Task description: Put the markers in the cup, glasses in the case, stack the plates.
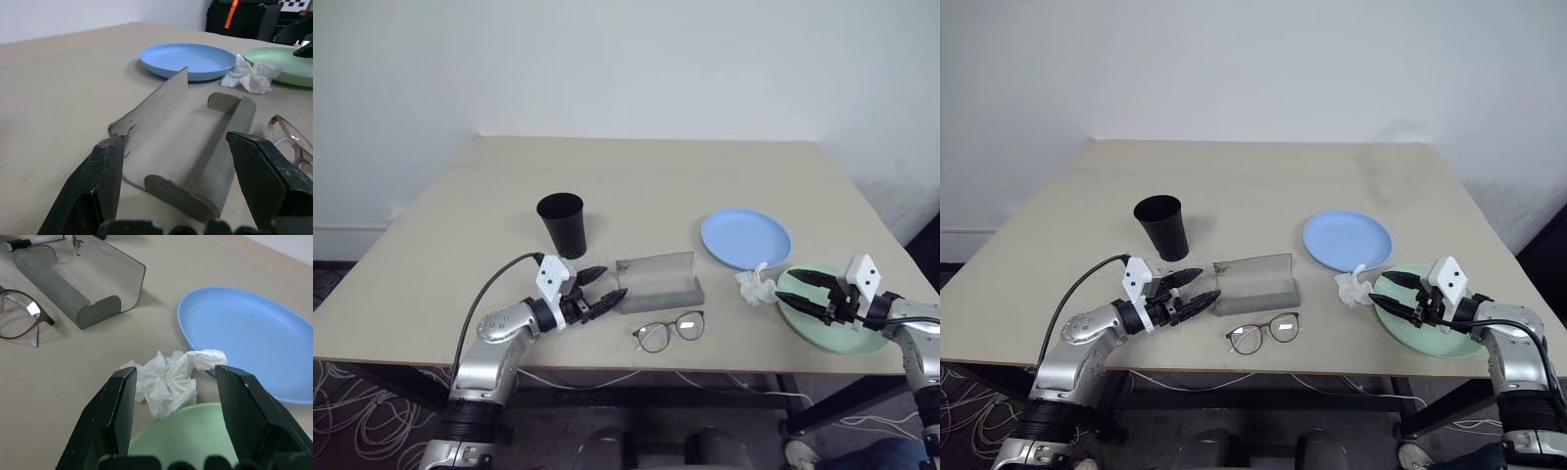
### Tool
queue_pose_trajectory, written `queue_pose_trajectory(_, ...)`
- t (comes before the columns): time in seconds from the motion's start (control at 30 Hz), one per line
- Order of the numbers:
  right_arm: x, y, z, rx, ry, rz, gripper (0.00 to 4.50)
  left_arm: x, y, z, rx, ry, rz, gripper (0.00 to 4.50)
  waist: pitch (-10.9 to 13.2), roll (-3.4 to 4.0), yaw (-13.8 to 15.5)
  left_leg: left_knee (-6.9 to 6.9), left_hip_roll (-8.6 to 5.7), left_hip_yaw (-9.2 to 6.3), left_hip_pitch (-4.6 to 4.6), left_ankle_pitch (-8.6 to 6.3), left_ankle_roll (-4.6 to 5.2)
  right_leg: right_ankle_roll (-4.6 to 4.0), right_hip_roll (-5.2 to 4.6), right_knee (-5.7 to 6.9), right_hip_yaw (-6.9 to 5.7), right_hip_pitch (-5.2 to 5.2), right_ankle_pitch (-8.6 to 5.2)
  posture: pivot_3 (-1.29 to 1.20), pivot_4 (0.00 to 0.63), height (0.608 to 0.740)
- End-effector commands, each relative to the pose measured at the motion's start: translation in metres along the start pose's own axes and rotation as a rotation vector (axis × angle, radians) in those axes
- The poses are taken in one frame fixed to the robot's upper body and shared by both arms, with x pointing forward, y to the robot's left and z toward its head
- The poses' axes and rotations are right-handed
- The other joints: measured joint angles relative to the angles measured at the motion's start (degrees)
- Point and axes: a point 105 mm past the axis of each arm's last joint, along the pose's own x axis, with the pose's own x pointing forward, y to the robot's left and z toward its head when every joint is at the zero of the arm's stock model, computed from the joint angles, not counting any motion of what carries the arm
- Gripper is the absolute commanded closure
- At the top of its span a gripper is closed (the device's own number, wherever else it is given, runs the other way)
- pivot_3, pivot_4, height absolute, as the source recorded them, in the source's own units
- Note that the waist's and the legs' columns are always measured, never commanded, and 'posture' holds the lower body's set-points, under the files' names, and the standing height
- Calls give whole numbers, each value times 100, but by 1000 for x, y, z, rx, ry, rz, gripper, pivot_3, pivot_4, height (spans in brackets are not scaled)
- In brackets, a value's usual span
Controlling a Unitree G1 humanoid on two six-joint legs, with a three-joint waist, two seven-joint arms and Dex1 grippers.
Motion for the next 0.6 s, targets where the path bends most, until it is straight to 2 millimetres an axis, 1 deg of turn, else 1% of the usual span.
queue_pose_trajectory(0.03,-5,-12,23,-60,-50,-33,1750,4,0,15,49,-45,-3,1032,0,0,-1,1,1,0,0,-1,1,0,0,0,0,0,1,0,0,740)
queue_pose_trajectory(0.3,1,-14,28,-76,-38,-27,1750,4,-4,17,51,-63,1,1032,0,1,-1,3,3,-2,0,0,3,-4,2,0,1,-2,7,0,0,740)
queue_pose_trajectory(0.43,-1,-13,27,-78,-14,-41,1750,1,-6,15,53,-45,-11,1032,-1,2,4,2,3,0,-2,0,3,-4,0,0,1,-4,7,0,0,740)
queue_pose_trajectory(0.6,-3,-8,29,-18,-1,-67,1750,-2,-5,17,50,-42,-11,1032,-1,3,3,3,3,-1,-2,-1,3,-4,-2,0,1,-4,7,0,0,740)
